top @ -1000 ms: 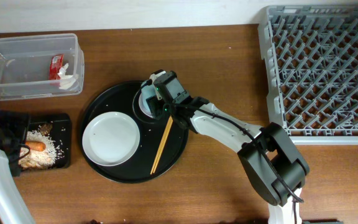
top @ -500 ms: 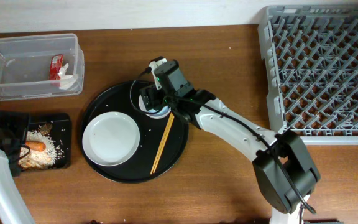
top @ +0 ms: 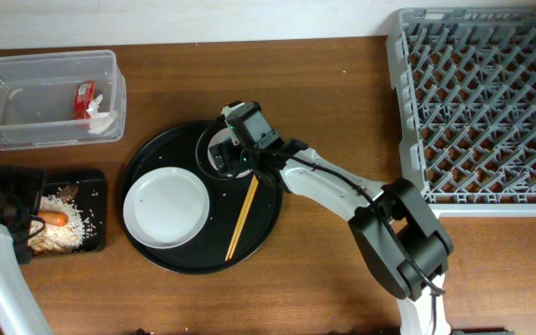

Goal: Sort waste into correct bins and load items into the dishwasher rack
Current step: 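Lower the right gripper and grasp the blue cup, then carry the blue cup right and place it in the dish rack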

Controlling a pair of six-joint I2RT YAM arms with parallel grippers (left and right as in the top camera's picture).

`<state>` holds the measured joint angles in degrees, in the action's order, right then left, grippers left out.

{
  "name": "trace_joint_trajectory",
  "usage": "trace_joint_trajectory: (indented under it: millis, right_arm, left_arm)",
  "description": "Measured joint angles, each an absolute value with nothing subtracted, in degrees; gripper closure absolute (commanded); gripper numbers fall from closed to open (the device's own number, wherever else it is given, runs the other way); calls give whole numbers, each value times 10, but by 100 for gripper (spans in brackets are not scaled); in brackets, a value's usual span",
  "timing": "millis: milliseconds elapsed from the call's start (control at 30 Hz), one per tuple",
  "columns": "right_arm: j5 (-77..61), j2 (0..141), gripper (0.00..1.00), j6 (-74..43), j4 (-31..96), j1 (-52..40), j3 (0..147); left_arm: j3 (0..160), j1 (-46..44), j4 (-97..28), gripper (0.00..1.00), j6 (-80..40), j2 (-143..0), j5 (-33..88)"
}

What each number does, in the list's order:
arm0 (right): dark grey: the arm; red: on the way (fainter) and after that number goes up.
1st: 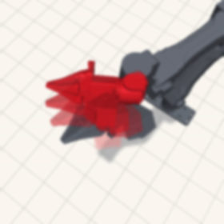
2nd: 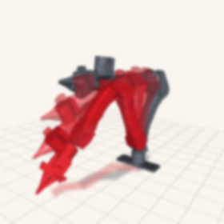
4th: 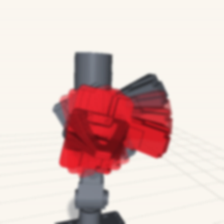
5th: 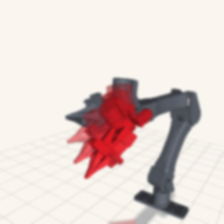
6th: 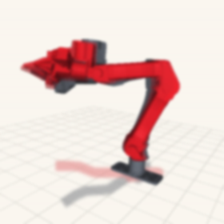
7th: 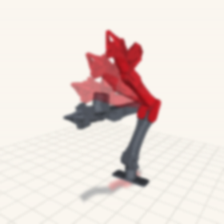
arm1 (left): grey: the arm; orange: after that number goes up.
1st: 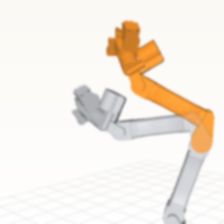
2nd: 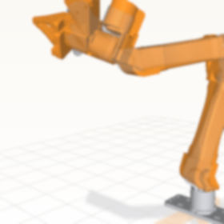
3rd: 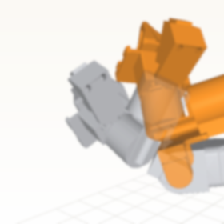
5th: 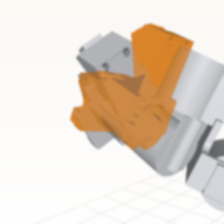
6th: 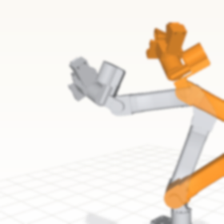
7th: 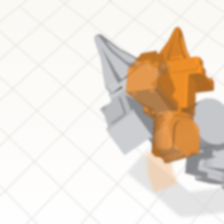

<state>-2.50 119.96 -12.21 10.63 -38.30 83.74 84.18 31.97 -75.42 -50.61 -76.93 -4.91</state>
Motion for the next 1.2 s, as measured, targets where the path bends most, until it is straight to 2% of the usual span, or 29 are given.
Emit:
trace_joint_trajectory:
  millis: [100,300,567,733,867,1000,1200]
  right_arm:
    - [-26,1201,24,-121,102,-385,837]
    - [-26,1201,37,-123,102,-386,837]
    - [-27,1180,40,-121,125,-379,840]
    - [-31,1101,40,-121,163,-342,840]
    - [-30,997,40,-121,208,-263,840]
    - [-20,922,41,-115,274,-135,841]
    - [-10,904,41,-79,327,128,842]
  left_arm:
    - [842,320,-754,1,-506,-769,-49]
    - [842,320,-754,1,-506,-769,-49]
    - [842,320,-754,1,-506,-769,-49]
    - [842,320,-754,1,-506,-769,-49]
    - [842,320,-754,1,-506,-769,-49]
    - [842,320,-754,0,-506,-769,-49]
    - [842,319,-754,1,-506,-769,-49]
